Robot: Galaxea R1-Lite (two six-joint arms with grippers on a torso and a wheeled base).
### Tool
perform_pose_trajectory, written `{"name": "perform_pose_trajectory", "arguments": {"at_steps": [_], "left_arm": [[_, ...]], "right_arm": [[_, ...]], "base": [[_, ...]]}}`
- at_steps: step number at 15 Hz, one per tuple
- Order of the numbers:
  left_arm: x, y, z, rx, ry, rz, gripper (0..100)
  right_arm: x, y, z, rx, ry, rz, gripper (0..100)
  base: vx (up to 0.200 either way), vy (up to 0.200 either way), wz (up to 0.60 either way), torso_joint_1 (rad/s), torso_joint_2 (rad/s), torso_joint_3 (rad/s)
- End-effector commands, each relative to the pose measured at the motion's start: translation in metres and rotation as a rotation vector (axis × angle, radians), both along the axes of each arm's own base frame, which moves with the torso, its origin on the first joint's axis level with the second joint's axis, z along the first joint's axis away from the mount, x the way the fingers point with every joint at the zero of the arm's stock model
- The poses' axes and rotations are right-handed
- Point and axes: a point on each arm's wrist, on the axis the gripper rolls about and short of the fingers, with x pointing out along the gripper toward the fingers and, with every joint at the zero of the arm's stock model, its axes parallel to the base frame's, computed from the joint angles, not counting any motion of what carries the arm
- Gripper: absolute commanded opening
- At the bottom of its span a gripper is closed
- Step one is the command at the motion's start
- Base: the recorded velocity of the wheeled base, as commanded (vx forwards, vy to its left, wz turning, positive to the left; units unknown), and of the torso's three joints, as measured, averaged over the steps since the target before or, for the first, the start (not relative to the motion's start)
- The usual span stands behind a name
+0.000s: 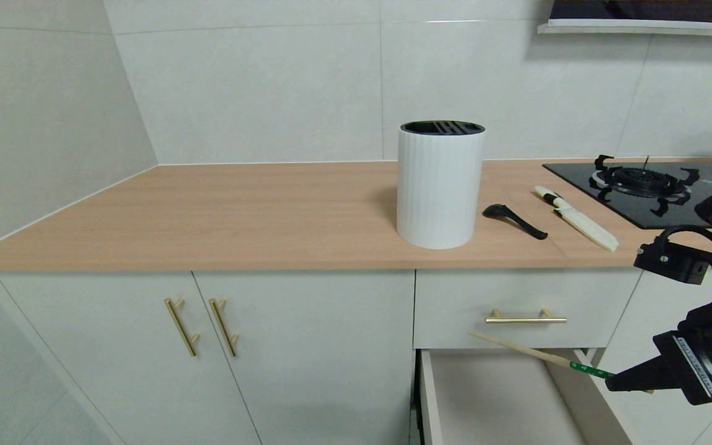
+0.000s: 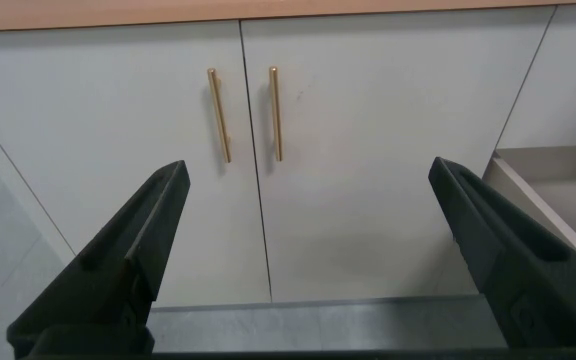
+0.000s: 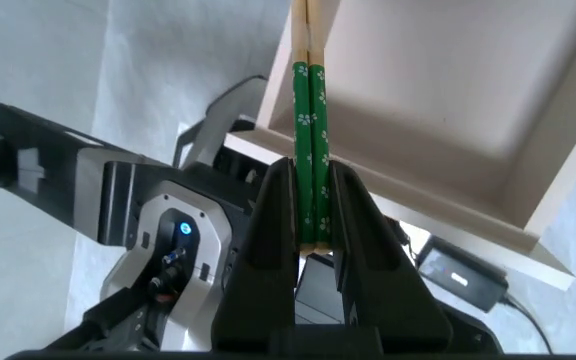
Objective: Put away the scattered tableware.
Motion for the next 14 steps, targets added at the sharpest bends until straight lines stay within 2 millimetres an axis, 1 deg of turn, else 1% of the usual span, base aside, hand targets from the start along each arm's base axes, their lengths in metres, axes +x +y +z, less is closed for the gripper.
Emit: {"name": "perform_pose_trajectory", "arguments": {"at_steps": [1,4,10,13,14], "left_arm": [[0.0,0.0,0.0,0.0,0.0,0.001,100],[0.0,0.0,0.0,0.0,0.0,-0.001,100],[0.0,0.0,0.0,0.0,0.0,0.001,100],[0.0,0.0,0.0,0.0,0.0,0.001,100],[0.0,0.0,0.0,0.0,0.0,0.001,100]], "right_arm": [[0.006,0.003,-0.006,-0.014,0.029,0.005,0],[0.01,0.004,-0.01,-0.021,0.046,0.007,0],[0.015,0.006,-0.015,-0.03,0.067,0.007,0],[0.016,0.007,-0.016,-0.033,0.073,0.009,0],[0.017,0.007,-0.017,-0.034,0.074,0.011,0]], "base": [[0.0,0.0,0.0,-0.027,0.07,0.056],[0.0,0.0,0.0,-0.118,0.34,0.214],[0.0,0.0,0.0,-0.143,0.45,0.302],[0.0,0.0,0.0,-0.087,0.42,0.32],[0.0,0.0,0.0,-0.032,0.2,0.154]]}}
